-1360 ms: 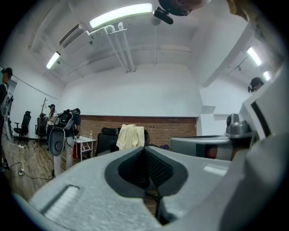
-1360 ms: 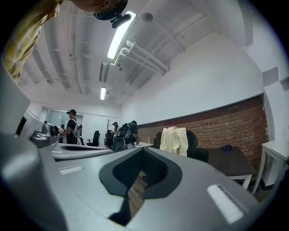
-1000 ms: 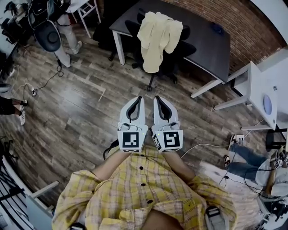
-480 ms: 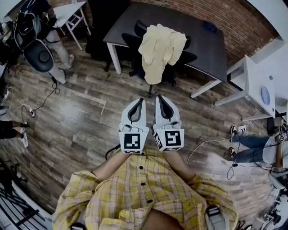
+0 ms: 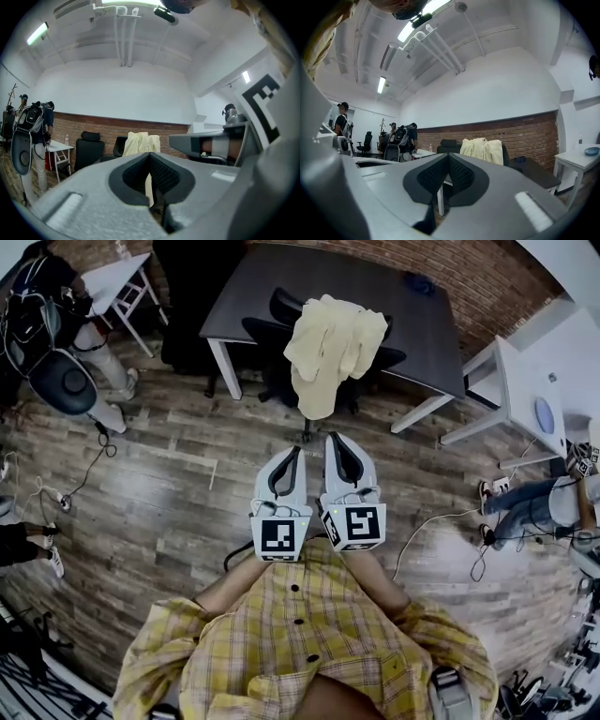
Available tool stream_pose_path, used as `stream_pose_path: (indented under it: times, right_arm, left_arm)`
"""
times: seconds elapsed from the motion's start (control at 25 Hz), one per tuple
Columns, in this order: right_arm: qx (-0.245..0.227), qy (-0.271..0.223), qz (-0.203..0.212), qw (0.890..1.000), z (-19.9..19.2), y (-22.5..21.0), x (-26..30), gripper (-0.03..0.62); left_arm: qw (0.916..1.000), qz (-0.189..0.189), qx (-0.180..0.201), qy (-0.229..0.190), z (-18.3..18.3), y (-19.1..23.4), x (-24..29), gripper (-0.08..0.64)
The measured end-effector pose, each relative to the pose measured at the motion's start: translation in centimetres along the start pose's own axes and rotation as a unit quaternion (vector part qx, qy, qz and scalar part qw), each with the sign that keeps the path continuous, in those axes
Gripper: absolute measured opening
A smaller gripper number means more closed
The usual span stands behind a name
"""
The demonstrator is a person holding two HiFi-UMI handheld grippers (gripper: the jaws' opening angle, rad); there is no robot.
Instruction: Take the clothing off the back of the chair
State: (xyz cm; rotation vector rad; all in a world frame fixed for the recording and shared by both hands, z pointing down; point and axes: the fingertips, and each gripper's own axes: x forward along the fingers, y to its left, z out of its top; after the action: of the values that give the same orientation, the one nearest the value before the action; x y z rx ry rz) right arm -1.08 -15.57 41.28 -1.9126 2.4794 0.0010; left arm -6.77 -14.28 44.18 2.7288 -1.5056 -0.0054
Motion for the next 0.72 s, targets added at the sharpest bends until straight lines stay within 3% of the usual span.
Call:
stream_pose_path:
  times: [0.72]
  right_arm:
    - [0.0, 0.0, -0.022, 1.0, 1.0, -3.0, 2.8, 0.003]
  left_arm:
    - [0.9998, -0.02, 0.003, 0.0, 0.1, -0.1, 3.4, 0.0]
